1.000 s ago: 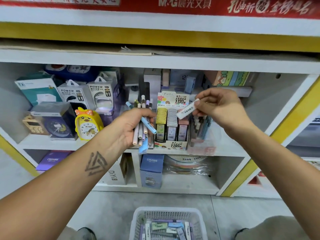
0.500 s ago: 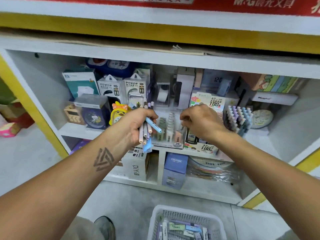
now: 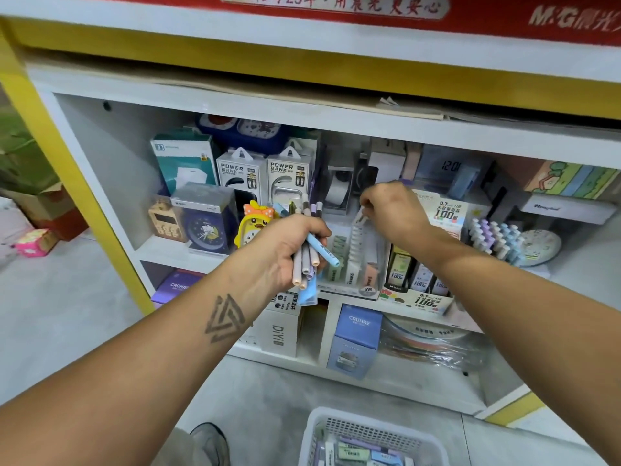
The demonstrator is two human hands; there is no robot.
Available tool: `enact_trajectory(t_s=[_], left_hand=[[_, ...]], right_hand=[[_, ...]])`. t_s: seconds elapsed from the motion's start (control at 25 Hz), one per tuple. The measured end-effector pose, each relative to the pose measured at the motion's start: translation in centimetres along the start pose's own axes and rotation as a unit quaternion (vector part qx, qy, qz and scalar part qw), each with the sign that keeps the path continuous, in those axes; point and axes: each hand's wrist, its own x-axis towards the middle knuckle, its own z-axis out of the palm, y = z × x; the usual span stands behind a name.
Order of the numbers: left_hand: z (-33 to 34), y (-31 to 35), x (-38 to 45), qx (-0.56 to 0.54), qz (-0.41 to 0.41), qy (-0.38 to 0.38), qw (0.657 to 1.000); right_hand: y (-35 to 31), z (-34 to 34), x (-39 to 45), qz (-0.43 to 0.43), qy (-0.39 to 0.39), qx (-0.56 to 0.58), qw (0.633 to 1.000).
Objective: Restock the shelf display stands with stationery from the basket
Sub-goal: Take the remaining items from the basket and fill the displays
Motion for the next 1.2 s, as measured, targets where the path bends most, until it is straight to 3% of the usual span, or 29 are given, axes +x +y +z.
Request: enact_trajectory(t_s=[0.56,0.76,0.84,0.92,0.96,1.04,1.08,1.2], left_hand=[[-0.8,0.3,0.4,0.006,0.012,0.013,1.000],[-0.6,0.2,0.3,0.006,0.012,0.015,1.000],[-0.4,0.2,0.3,0.006,0.010,0.014,1.000],[0.0,0.1,0.3,0.009,0.012,0.016,1.000],[0.3,0.1,0.2,0.010,0.015,0.017,1.000],[1.2,-0.1,0.1,0.014,0.025,0.013,1.000],[1.8,-0.3,0.1,0.020,0.033,0.010,0.999],[4.0,-1.1,0.0,0.009,0.059,0.007,0.998]], right_hand=[[-0.3,1.2,3.0,0.026,-0.110,0.022,0.993],[-0.5,2.2,2.2,0.003,-0.147,-0.022,0.989],[-0.7,1.8,1.9,-0.003,-0.126,-0.020,0.992],[-1.3,0.0,1.6,0.018,-0.091,0.087,0.992],[-1.4,-1.2,0.9,0.043,-0.086,0.207,0.974],[-1.6,-4.1,-2.0,0.072,-0.142,0.501,0.851],[-1.5,-5.0,-3.6,0.062,-0.165,0.550,0.816],[-1.2,-6.4,-7.7,0.065,-0.161,0.527,0.832]])
